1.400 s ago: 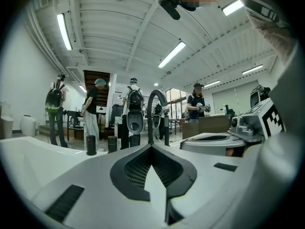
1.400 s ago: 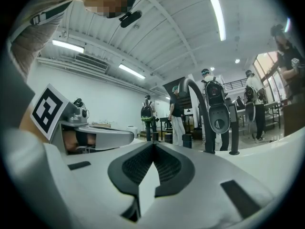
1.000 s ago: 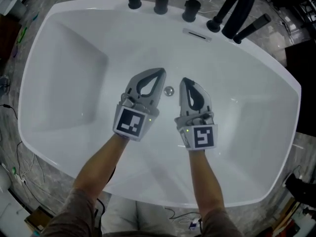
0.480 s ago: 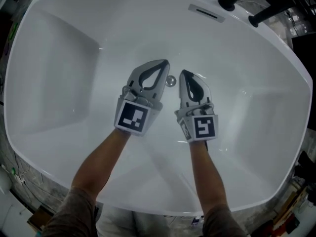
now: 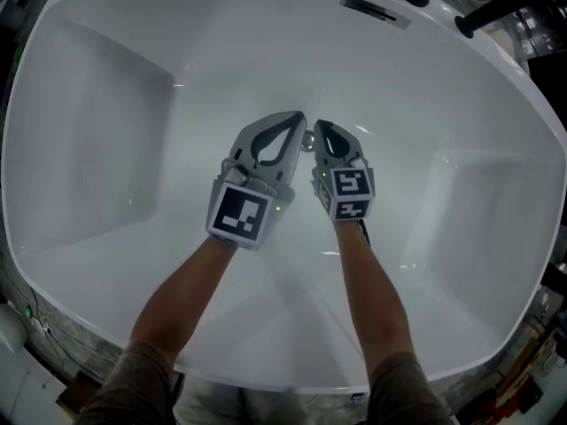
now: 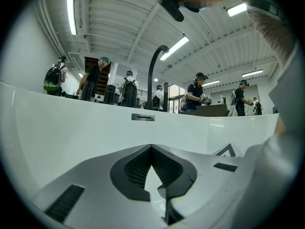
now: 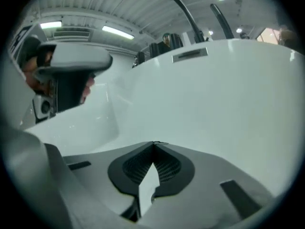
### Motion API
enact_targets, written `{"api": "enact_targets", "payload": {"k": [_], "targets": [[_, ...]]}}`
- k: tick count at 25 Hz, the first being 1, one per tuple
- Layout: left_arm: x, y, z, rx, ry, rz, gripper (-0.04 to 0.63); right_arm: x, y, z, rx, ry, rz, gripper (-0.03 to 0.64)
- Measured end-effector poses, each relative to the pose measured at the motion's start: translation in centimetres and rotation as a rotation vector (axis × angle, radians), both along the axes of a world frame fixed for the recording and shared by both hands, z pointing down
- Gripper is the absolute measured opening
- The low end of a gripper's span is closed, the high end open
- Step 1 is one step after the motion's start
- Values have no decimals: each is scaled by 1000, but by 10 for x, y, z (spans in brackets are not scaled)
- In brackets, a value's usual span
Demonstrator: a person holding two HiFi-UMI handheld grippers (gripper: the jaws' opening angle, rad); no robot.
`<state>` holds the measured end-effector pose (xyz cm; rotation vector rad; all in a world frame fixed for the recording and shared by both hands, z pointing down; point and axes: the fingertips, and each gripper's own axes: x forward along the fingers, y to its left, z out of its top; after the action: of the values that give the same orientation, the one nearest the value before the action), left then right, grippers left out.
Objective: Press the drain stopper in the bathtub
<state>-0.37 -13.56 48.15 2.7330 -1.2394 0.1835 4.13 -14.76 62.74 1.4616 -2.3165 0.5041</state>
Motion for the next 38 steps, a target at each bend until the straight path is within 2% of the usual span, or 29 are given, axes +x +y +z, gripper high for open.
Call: {"api": "enact_targets", "payload": {"k": [7, 17, 24, 35, 38], "targets": [[-2, -2, 18, -23, 7, -17, 2, 8, 4, 97, -267, 29, 29, -1], [3, 0, 46, -58, 7, -13, 2, 24, 24, 190, -500, 106, 54, -2], [0, 1, 61, -82, 5, -23, 2, 19, 31, 216, -565, 160, 6, 0], [0, 4, 77, -109, 12, -24, 2, 16, 35, 238, -580, 226, -36, 0], [-2, 4, 82, -118, 16, -29, 2, 15, 35, 240, -559, 237, -41, 0]]}}
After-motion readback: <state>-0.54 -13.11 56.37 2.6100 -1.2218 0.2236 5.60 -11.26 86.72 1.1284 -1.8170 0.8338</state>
